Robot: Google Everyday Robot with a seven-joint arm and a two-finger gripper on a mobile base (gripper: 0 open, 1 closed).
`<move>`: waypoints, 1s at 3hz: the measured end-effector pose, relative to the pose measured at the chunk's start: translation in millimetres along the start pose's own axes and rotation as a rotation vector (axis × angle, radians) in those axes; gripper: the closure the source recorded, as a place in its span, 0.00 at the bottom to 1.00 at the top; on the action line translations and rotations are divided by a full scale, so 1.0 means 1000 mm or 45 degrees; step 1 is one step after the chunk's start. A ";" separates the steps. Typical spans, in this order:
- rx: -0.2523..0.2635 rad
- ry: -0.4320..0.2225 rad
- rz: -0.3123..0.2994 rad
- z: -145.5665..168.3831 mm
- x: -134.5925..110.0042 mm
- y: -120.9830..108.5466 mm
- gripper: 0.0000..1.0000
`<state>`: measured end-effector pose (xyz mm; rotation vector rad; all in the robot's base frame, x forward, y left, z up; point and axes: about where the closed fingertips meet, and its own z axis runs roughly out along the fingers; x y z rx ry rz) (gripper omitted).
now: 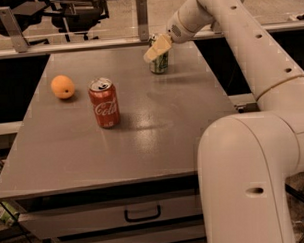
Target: Move green can near coke can
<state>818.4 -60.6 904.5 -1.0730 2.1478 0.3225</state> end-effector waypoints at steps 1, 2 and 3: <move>-0.014 -0.004 -0.008 0.000 0.000 0.001 0.41; -0.037 -0.008 -0.035 -0.005 -0.002 0.006 0.65; -0.071 -0.036 -0.081 -0.017 -0.004 0.016 0.88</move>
Offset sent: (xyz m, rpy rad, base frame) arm -0.0133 -0.0039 0.0194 0.0033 -0.0152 0.0688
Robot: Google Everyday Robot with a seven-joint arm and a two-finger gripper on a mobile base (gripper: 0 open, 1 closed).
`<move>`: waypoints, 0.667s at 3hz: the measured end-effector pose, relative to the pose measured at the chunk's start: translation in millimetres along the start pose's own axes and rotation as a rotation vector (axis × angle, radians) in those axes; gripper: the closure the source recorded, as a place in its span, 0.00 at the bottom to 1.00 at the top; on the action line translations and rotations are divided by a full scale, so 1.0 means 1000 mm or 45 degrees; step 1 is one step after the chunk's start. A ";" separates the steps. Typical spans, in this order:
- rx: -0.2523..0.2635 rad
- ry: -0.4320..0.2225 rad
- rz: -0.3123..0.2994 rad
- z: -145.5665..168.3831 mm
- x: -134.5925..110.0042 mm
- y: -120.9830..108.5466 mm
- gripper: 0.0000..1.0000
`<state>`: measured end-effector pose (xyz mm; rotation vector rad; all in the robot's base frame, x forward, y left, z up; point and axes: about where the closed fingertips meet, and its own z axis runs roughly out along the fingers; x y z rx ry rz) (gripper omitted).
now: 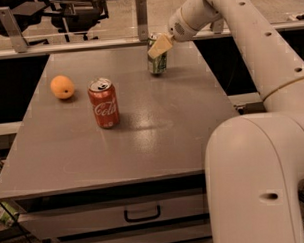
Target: Move green can near coke can
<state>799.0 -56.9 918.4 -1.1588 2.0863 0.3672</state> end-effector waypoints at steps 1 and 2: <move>-0.073 -0.026 -0.072 -0.015 0.000 0.026 1.00; -0.180 -0.054 -0.178 -0.031 0.003 0.069 1.00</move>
Offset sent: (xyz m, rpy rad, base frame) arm -0.1494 0.0351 0.0126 0.0284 -0.0258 0.3729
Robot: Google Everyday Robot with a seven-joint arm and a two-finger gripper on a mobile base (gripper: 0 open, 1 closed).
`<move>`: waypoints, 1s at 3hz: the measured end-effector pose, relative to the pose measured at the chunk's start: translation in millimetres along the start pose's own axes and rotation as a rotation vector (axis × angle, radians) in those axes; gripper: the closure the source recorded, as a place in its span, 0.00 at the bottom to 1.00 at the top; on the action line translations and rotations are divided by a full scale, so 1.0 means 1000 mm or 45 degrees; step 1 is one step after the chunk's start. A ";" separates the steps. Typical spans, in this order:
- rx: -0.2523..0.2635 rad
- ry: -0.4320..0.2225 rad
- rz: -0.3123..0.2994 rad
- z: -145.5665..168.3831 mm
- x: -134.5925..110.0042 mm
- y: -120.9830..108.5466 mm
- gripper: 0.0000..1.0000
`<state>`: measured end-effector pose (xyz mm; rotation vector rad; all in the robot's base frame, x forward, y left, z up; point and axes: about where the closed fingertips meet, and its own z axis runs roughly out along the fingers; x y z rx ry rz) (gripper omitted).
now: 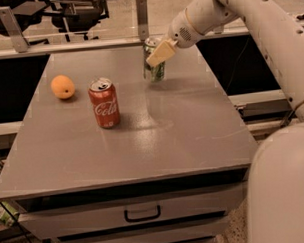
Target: Move green can near coke can
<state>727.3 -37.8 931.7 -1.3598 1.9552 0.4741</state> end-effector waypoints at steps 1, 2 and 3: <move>-0.117 -0.008 -0.114 -0.004 0.001 0.049 1.00; -0.207 -0.015 -0.218 -0.005 0.001 0.088 1.00; -0.279 -0.015 -0.289 -0.002 0.004 0.116 1.00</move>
Offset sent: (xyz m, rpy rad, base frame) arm -0.1335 0.0418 -0.0051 -0.0257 -0.0281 0.3757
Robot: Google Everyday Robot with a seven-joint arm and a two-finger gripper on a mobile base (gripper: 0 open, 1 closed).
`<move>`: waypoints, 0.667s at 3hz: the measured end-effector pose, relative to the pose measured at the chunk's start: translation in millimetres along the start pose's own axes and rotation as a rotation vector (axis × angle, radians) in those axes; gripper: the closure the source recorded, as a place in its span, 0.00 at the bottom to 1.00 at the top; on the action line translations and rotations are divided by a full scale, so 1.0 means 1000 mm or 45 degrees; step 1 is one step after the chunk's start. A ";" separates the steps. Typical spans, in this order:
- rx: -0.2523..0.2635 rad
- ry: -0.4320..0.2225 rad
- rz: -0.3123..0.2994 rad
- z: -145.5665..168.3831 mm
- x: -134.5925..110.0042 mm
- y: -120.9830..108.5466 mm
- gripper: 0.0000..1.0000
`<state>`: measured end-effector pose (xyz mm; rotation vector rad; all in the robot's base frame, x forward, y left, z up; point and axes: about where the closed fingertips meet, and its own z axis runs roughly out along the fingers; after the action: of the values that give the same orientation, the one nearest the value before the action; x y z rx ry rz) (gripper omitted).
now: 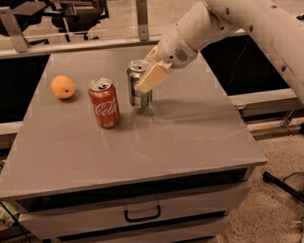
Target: Move green can near coke can
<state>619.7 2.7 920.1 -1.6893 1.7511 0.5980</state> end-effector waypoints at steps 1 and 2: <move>-0.056 0.008 -0.037 0.010 -0.001 0.016 0.84; -0.095 0.020 -0.055 0.017 0.000 0.024 0.61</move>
Offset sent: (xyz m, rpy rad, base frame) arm -0.0308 0.0133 -0.0199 -0.0390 0.0361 0.1146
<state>598.1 16.1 905.9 -1.7826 1.7177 0.6391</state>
